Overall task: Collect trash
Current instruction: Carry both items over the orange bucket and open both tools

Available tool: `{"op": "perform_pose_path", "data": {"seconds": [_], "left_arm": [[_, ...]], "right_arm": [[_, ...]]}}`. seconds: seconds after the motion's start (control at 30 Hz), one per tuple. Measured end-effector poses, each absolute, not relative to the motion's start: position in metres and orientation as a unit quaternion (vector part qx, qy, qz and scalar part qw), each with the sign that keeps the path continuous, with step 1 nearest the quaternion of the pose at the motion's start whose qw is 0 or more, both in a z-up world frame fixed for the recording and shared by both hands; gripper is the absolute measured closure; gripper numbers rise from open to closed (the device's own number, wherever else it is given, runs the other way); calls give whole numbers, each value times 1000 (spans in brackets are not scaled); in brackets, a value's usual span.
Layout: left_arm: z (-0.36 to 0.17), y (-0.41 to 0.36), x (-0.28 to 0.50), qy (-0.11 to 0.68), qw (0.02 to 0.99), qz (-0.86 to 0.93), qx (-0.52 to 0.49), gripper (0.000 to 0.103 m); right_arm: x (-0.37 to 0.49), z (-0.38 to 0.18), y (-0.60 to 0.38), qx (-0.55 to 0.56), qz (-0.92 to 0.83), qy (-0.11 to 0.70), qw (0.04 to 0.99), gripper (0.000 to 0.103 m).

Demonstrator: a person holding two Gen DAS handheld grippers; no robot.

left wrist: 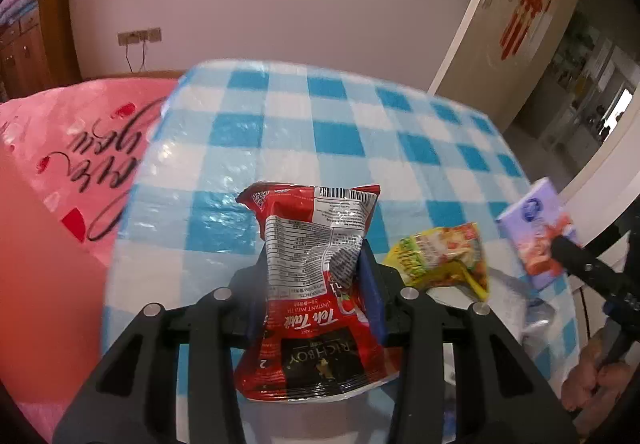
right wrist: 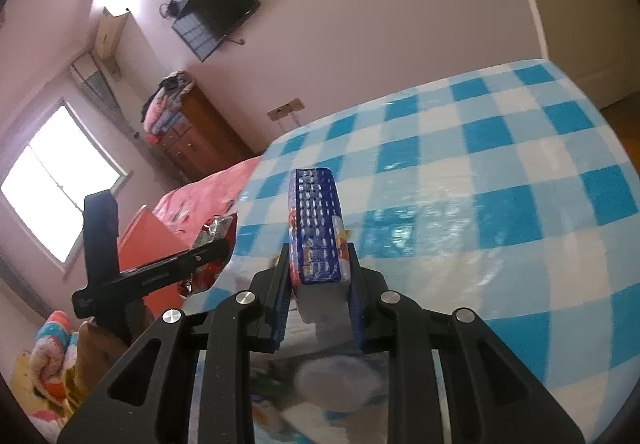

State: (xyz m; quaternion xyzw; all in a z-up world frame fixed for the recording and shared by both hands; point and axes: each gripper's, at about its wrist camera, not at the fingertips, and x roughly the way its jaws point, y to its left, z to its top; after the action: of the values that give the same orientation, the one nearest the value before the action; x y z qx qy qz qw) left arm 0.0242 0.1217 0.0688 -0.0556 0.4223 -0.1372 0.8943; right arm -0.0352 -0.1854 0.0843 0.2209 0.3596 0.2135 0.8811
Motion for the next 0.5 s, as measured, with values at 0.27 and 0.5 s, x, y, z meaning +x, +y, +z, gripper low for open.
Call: {"op": "perform_pose_path", "data": {"seconds": [0.27,0.5], "left_arm": [[124,157,-12,368,918,-128,-73,61],[165,212,-44,324,940,-71,-85,61]], "right_arm": [[-33,115,-130,225,282,369,857,77],[-24,153,-58,202,358,368,834,77]]}}
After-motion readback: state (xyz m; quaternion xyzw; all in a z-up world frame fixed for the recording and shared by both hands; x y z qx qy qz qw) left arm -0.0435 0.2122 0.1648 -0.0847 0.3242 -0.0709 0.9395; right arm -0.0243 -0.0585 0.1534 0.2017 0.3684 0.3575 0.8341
